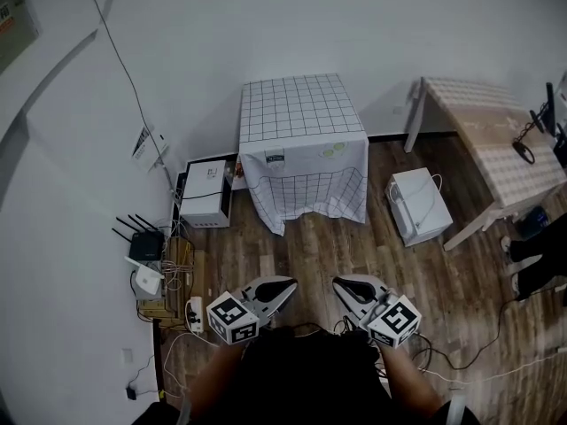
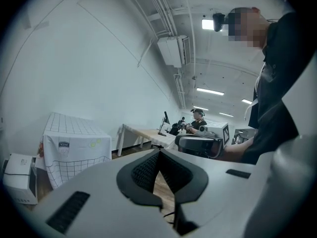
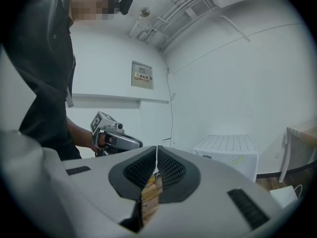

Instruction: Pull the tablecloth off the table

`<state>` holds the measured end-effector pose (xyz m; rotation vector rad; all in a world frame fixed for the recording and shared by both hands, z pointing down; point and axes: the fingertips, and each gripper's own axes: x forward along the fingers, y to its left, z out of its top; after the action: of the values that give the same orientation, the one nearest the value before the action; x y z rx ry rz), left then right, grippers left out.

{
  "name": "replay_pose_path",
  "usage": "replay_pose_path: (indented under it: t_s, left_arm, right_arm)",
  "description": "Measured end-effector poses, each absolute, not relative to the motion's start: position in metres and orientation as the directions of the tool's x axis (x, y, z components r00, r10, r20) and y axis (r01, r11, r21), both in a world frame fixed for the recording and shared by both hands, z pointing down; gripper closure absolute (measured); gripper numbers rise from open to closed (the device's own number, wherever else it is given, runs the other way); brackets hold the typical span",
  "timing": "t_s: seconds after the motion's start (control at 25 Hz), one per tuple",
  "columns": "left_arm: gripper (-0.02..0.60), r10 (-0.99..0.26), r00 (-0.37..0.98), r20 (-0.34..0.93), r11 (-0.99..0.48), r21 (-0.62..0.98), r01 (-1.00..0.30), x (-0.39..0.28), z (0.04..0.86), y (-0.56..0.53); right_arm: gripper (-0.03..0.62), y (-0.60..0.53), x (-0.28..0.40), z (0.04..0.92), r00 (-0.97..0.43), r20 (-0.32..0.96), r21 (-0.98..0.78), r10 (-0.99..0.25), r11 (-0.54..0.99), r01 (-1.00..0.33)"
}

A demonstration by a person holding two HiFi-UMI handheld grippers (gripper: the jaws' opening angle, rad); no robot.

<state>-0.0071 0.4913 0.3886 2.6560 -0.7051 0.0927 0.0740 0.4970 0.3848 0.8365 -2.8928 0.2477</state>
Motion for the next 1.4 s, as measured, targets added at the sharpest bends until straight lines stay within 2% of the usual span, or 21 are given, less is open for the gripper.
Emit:
replay_pose_path:
  t_s: [0.2,0.6,0.92,1.4]
  left_arm:
    - [0.572,-0.461,0.866,0.191,-0.79,0.356,-0.499,0.01,0.393,0.493]
    - [0.572,-0.459,0.86,0.225,-0.77,0.382,-0.511,0.008,0.407,0.458]
    - [0.572,-0.468,0.862,0.196,-0.767,0.394,-0.506,-0.015,0.422,0.361]
    - [0.572,-0.474,0.866,0.155,-0.77,0.405,-0.494,-0.074,0.433,0.179]
  right_arm:
    - [0.574,0.503,0.087,0.39,-0.861,0.16,-0.129,-0.484,0.854,-0.504]
    - [0.576,0.485,0.078,0.404,-0.938,0.097,-0.32,-0.333,0.882,-0.346]
    - [0.574,0.399,0.06,0.404,-0.949,0.068,-0.335,-0.306,0.889,-0.311]
    - [0.573,0.233,0.011,0.392,-0.955,0.107,-0.335,-0.278,0.894,-0.298]
